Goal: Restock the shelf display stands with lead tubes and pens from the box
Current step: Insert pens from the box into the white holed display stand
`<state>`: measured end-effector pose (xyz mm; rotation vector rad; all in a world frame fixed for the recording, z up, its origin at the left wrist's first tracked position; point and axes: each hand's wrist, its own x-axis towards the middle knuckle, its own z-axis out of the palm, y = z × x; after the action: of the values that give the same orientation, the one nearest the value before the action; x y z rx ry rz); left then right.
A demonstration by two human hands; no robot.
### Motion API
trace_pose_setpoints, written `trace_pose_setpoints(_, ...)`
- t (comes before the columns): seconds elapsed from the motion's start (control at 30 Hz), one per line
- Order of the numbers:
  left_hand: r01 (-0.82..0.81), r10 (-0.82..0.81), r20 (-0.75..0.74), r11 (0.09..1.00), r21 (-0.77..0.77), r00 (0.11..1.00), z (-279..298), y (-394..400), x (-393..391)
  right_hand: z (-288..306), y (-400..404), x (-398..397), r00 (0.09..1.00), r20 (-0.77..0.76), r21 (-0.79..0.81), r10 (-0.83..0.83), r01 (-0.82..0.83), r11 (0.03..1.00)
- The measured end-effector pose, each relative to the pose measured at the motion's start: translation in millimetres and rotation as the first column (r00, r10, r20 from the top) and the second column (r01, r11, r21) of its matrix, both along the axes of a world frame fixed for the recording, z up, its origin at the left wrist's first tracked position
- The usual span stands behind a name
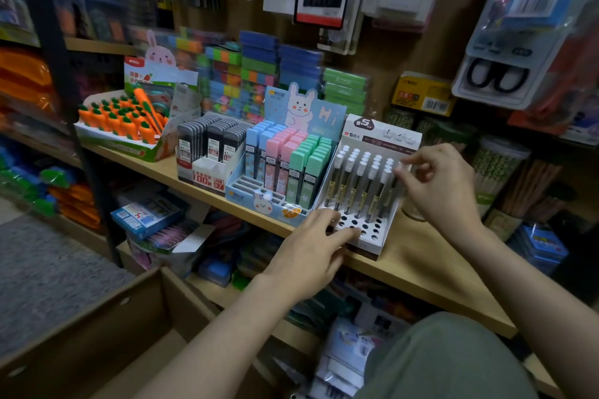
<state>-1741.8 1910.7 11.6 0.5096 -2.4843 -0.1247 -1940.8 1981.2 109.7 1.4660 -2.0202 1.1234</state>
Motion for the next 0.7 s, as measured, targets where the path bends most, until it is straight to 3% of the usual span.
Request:
trace_pose_setpoints(0.2, -0.019, 0.017, 0.047, 0.999, 0.039, 0.999, 3.3, 2.1, 0.0, -4.4, 0.8, -1.4, 1.0, 0.02, 0.044, -0.012, 0.011, 0.999)
trace_pose_setpoints(0.33, -0.009, -0.007, 0.121, 0.992, 0.127, 0.993, 22.4, 0.2, 1.1, -8.4, 15.1, -2.6, 0.996, 0.062, 0.052, 0.068, -0.071, 0.996)
trace_pose_setpoints(0.4, -0.004, -0.003, 0.043, 0.989, 0.146, 0.999, 42.5, -3.1, 1.6, -10.0, 25.6, -3.7, 0.994, 0.044, 0.049, 0.102, -0.104, 0.993)
trace_pose_setpoints(0.47, -0.024, 0.029, -0.092, 0.998, 0.058, 0.995, 66.0, -8.6, -4.1, -6.3, 29.4, -1.4, 0.991, -0.03, 0.036, 0.134, -0.133, 0.991)
trace_pose_setpoints(0.57, -0.05, 0.043, -0.195, 0.998, -0.028, 0.98, 98.2, -15.8, -25.5, 2.3, 23.6, 7.4, 0.97, -0.113, 0.151, 0.216, -0.198, 0.968)
trace_pose_setpoints(0.7, -0.004, 0.006, 0.034, 0.999, -0.053, 0.999, 110.1, -26.1, -46.8, 3.4, 13.7, 12.8, 0.928, -0.256, 0.35, 0.272, -0.174, 0.921)
